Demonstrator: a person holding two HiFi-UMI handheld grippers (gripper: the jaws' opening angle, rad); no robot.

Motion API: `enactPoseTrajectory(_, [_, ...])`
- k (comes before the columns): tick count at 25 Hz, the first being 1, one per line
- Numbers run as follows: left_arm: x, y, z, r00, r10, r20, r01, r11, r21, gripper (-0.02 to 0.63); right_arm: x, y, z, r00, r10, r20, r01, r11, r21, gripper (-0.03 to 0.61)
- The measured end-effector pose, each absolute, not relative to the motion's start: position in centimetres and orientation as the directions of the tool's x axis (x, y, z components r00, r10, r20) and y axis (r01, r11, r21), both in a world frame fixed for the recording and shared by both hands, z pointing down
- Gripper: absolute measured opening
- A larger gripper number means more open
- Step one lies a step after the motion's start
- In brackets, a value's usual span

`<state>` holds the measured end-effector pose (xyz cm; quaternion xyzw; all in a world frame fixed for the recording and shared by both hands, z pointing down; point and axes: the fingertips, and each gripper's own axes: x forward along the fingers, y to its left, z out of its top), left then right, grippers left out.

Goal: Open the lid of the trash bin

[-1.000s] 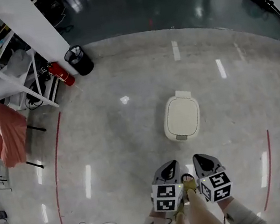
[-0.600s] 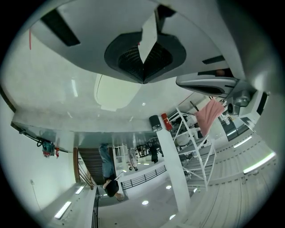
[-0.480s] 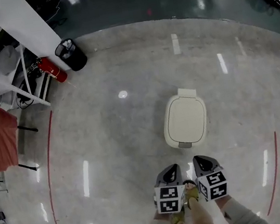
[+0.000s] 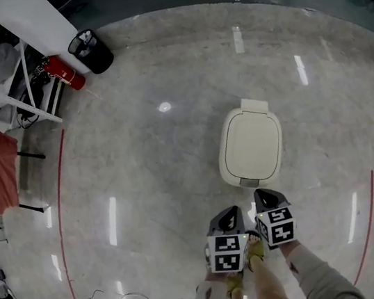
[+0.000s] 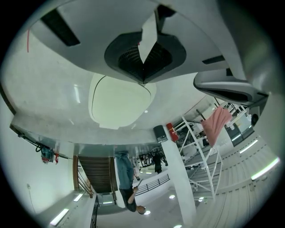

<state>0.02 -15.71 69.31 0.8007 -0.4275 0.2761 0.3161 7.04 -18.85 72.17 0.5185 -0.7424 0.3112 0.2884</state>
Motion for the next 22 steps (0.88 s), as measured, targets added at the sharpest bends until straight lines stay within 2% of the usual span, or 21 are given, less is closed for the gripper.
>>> enactPoseTrajectory(7, [0.1, -16.0, 70.7, 0.473, -0.506, 0.721, -0.863, -0.430, 0.265, 0.003, 6.6, -20.2, 76.4, -0.275, -0.531, 0.801, -0.949, 0.283, -0.138, -0.002])
enactPoseTrajectory(22, [-0.8, -14.6, 71.0, 0.458, -0.502, 0.734, -0.872, -0.413, 0.262, 0.003, 6.7, -20.2, 79.1, -0.247, -0.479, 0.842, -0.949, 0.294, -0.111, 0.000])
